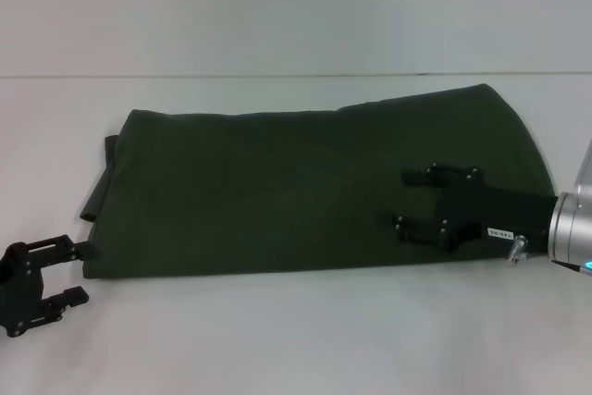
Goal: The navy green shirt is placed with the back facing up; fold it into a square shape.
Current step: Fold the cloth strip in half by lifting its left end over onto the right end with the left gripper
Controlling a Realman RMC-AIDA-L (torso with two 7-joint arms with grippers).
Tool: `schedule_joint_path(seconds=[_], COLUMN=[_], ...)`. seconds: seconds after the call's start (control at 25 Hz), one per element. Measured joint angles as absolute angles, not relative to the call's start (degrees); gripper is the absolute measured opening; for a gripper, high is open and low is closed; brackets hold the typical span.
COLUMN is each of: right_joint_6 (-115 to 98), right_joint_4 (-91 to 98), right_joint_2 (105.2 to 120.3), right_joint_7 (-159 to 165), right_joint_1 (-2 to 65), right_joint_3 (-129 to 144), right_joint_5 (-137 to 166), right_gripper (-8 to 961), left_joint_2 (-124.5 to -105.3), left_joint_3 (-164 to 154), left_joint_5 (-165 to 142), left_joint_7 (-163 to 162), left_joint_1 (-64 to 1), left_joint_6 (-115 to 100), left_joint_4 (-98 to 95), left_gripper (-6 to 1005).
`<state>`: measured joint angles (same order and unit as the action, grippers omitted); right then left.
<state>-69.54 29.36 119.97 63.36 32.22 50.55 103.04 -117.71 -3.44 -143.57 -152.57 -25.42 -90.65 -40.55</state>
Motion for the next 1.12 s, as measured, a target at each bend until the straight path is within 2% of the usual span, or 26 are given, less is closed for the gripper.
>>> schedule_joint_path(seconds=[1.12], right_joint_6=[-72.94], right_joint_4=[29.79], right_joint_2=[119.9], right_joint_7=[62.31], right_joint_1=[32.83], right_joint_3=[52.91], right_joint_5=[103.28], right_gripper=[766], left_joint_2=[-117.56], left_joint_3=[-3.82], left_joint_5=[-143.28], left_joint_7=[-154.21], left_joint_1=[-26.79], left_joint_6=[-83.23], left_joint_4=[-36.99], left_gripper=[687])
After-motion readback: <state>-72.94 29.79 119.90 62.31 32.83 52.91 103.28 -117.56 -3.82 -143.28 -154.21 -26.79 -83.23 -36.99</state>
